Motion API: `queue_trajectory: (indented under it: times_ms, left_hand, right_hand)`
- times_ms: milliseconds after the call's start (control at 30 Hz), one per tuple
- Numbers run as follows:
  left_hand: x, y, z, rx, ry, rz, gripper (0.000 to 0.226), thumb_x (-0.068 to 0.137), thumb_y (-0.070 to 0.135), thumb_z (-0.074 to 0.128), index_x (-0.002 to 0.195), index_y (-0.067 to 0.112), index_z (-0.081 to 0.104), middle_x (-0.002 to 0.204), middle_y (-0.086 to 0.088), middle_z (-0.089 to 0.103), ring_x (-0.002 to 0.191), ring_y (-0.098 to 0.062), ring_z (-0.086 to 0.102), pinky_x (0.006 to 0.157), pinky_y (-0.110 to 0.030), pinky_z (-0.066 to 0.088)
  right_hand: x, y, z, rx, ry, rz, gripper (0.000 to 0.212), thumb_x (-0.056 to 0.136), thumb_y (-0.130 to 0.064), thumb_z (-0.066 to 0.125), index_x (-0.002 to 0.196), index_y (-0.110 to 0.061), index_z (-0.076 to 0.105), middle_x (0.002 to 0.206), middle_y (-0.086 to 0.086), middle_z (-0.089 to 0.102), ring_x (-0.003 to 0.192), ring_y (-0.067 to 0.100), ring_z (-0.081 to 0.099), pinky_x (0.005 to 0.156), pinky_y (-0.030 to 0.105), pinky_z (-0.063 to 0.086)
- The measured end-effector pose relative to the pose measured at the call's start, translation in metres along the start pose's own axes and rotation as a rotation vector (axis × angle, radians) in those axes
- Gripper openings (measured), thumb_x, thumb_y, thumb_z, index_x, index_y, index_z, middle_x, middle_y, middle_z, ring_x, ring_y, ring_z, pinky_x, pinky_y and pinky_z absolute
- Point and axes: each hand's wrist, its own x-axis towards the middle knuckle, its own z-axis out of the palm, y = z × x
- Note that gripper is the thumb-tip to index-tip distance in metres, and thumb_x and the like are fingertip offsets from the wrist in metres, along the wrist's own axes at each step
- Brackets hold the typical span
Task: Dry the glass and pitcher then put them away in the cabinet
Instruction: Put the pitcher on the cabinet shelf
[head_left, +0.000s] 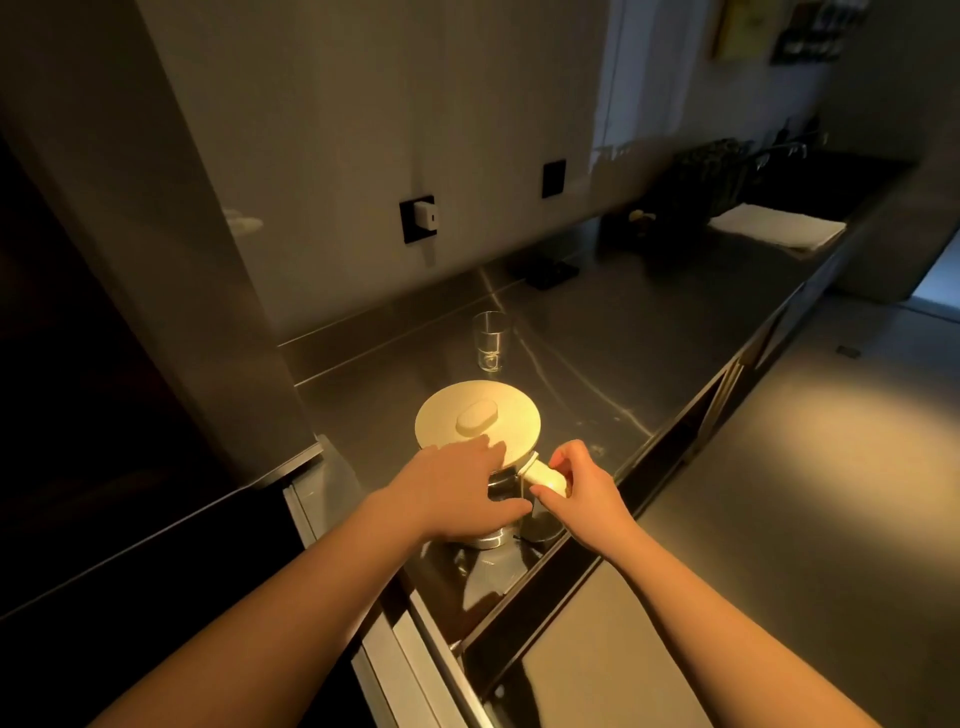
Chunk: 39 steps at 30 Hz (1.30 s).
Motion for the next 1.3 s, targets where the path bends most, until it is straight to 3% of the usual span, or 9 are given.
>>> queue_trajectory:
  times_ms: [67,133,233,367,467,600,933,1133,1300]
  left_hand:
    - [0.008,-0.010,-0.002,0.022,0.042,-0.052,0.084,0.085,0.069,0.047,0.150,0.025,0.018,0.156,-0.004,0.025,0.135,-0.025,0.039,0.107,-0.042,0.036]
    - [0.021,-0.025,-0.002,0.045,-0.002,-0.166,0.101,0.077,0.077,0.050,0.152,0.026,0.004,0.160,-0.007,0.010,0.141,-0.033,0.027,0.112,-0.051,0.031]
    - [0.040,-0.043,0.004,0.038,-0.102,-0.312,0.119,0.066,0.082,0.057,0.151,0.027,-0.004,0.160,-0.014,-0.002,0.142,-0.042,0.020,0.112,-0.058,0.026]
    - [0.055,-0.054,0.011,-0.072,-0.155,-0.384,0.128,0.051,0.084,0.064,0.150,0.032,0.000,0.156,-0.015,0.014,0.138,-0.042,0.030,0.107,-0.055,0.037]
    - [0.057,-0.056,0.015,-0.119,-0.106,-0.380,0.124,0.051,0.082,0.066,0.148,0.030,0.009,0.151,-0.012,0.025,0.133,-0.034,0.036,0.104,-0.048,0.043]
    - [0.056,-0.055,0.015,-0.093,-0.034,-0.364,0.113,0.056,0.079,0.069,0.145,0.026,0.021,0.143,-0.009,0.033,0.127,-0.028,0.040,0.102,-0.042,0.045]
    - [0.033,-0.044,0.000,-0.142,0.200,-0.295,0.116,0.059,0.082,0.064,0.148,0.030,0.011,0.145,-0.007,0.026,0.131,-0.025,0.032,0.106,-0.044,0.034]
    - [-0.005,-0.031,-0.006,-0.300,0.374,-0.233,0.112,0.058,0.081,0.066,0.146,0.037,0.012,0.144,0.001,0.020,0.127,-0.020,0.033,0.103,-0.040,0.041]
    - [-0.043,-0.015,-0.010,-0.337,0.446,-0.213,0.111,0.060,0.079,0.067,0.147,0.036,0.012,0.145,0.004,0.016,0.130,-0.020,0.031,0.103,-0.042,0.045]
  right_hand:
    - [0.007,-0.003,-0.004,-0.019,0.015,-0.056,0.056,0.080,-0.039,0.073,0.124,-0.025,0.041,0.125,-0.002,0.048,0.105,0.010,0.053,0.082,0.019,0.049]
    - [0.019,-0.011,-0.008,-0.038,0.017,-0.100,0.082,0.072,-0.049,0.077,0.139,-0.028,0.033,0.143,-0.002,0.035,0.127,0.015,0.040,0.102,0.034,0.043]
    - [0.039,-0.025,-0.011,-0.086,-0.062,-0.139,0.100,0.067,-0.052,0.080,0.146,-0.031,0.023,0.153,-0.003,0.024,0.137,0.018,0.028,0.109,0.041,0.034]
    - [0.054,-0.029,-0.007,-0.076,-0.219,-0.178,0.109,0.057,-0.064,0.078,0.145,-0.038,0.019,0.153,-0.007,0.020,0.139,0.019,0.025,0.111,0.048,0.035]
    - [0.057,-0.027,-0.004,-0.101,-0.263,-0.184,0.115,0.051,-0.076,0.070,0.146,-0.037,0.019,0.155,-0.007,0.015,0.141,0.019,0.022,0.112,0.049,0.035]
    - [0.054,-0.026,-0.002,-0.087,-0.220,-0.189,0.109,0.057,-0.068,0.071,0.147,-0.034,0.021,0.157,-0.007,0.010,0.141,0.020,0.020,0.112,0.043,0.035]
    - [0.041,-0.043,-0.015,-0.042,-0.054,-0.269,0.104,0.063,-0.056,0.080,0.148,-0.030,0.027,0.158,-0.010,0.009,0.141,0.019,0.022,0.107,0.037,0.037]
    - [0.007,-0.062,-0.030,-0.053,0.025,-0.328,0.120,0.044,-0.085,0.063,0.146,-0.028,0.034,0.156,-0.009,0.017,0.139,0.018,0.028,0.106,0.043,0.044]
    - [-0.031,-0.082,-0.043,-0.113,0.057,-0.383,0.121,0.043,-0.093,0.055,0.144,-0.028,0.038,0.156,-0.007,0.019,0.138,0.020,0.030,0.105,0.042,0.043]
